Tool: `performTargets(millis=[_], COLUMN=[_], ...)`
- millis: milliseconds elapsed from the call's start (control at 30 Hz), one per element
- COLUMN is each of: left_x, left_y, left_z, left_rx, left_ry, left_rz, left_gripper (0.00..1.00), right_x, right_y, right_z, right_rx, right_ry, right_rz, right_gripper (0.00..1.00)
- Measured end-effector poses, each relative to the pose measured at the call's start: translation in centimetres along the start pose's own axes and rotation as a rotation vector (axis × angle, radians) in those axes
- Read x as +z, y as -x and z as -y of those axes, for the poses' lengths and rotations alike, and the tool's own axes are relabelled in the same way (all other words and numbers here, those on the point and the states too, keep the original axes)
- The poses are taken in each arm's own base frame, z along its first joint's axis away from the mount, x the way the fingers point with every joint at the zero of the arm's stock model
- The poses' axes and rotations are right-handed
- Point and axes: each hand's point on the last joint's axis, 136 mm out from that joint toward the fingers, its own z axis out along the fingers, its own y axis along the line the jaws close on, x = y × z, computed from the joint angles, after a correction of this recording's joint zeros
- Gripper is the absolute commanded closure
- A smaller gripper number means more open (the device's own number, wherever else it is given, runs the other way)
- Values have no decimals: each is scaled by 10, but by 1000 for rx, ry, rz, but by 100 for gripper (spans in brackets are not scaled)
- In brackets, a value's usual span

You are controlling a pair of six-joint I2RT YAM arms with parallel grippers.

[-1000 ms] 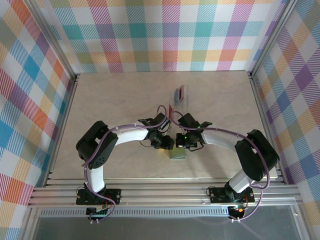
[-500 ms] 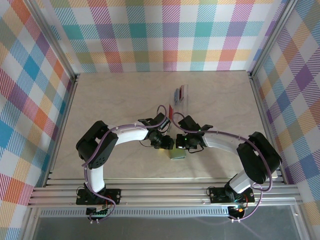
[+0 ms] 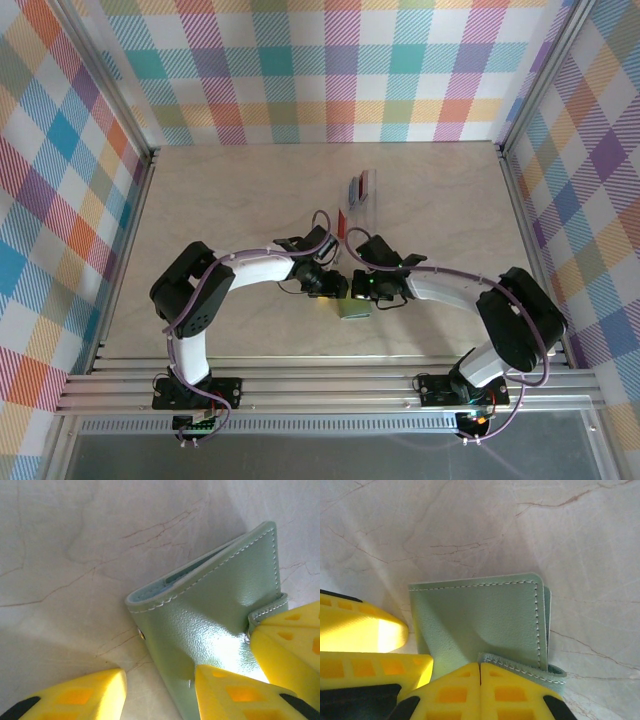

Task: Put the credit cards into the card holder

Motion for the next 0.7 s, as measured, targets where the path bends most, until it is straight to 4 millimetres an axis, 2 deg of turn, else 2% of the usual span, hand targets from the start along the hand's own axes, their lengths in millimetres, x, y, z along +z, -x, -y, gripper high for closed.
performTargets(millis=[267, 433, 700], left_x=[0, 0, -1], left_y=[0, 0, 1], left_z=[2, 3, 4], left_rx=[-10, -17, -22], left_ry=[-23, -41, -53], left_rz=[9, 5, 2], left_gripper=[54, 53, 54], right_x=[-1, -3, -1], right_y=[-4, -19, -17], right_z=[1, 5, 4], right_rx=[29, 35, 51], right_ry=[13, 5, 9], right_rz=[4, -26, -60], right_gripper=[100, 100, 100])
